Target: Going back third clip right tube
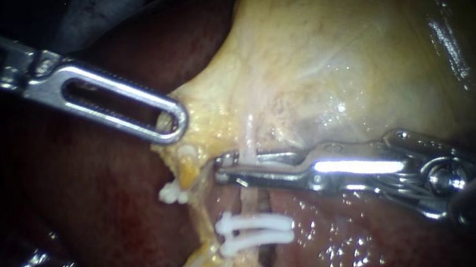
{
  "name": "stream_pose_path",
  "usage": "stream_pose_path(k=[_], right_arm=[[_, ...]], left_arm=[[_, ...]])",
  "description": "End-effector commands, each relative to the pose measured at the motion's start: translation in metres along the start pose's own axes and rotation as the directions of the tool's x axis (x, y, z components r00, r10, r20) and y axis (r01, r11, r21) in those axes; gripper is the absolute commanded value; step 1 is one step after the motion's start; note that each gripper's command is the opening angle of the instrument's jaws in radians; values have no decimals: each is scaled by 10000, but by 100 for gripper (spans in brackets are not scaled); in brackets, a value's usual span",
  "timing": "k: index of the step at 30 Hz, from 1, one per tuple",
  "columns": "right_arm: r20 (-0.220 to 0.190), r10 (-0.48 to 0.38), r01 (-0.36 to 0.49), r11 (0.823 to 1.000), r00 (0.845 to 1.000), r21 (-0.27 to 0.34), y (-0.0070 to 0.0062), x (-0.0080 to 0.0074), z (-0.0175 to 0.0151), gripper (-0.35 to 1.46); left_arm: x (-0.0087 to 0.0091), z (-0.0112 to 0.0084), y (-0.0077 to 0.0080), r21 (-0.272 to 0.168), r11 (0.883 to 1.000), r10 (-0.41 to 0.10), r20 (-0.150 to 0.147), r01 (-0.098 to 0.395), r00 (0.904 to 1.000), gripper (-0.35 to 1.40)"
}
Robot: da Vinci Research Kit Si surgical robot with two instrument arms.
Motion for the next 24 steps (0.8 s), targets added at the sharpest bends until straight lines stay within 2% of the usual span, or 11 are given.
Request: stream_pose_path(k=[1,7,9,12,14,15,18,24], right_arm=[[0,1,-1,10000,10000,1,0,0,0,-32],[3,-6,6,10000,10000,2,0,-1,1,-24],[1,46,-46,10000,10000,0,0,-2,1,-7],[23,-564,564,9984,9984,-26,1,-4,5,28],[56,-1514,1515,9884,9885,-66,2,-5,11,47],[61,-1693,1693,9855,9856,-79,2,-5,14,51],[63,-2503,2503,9681,9682,-107,2,-3,21,56],[97,-3289,3290,9442,9443,-139,3,-2,24,59]], left_arm=[[0,0,0,3,10000,2,2,-2,10000,-35],[0,0,0,3,10000,2,2,-2,10000,-35],[0,0,0,3,10000,2,2,-2,10000,-35],[0,0,0,3,10000,2,2,-2,10000,-35],[0,0,0,2,10000,2,3,-2,10000,-35],[0,0,0,2,10000,3,3,-3,10000,-35],[0,0,0,0,10000,3,4,-3,10000,-35],[1,0,0,-1,10000,4,5,-4,10000,-35]])
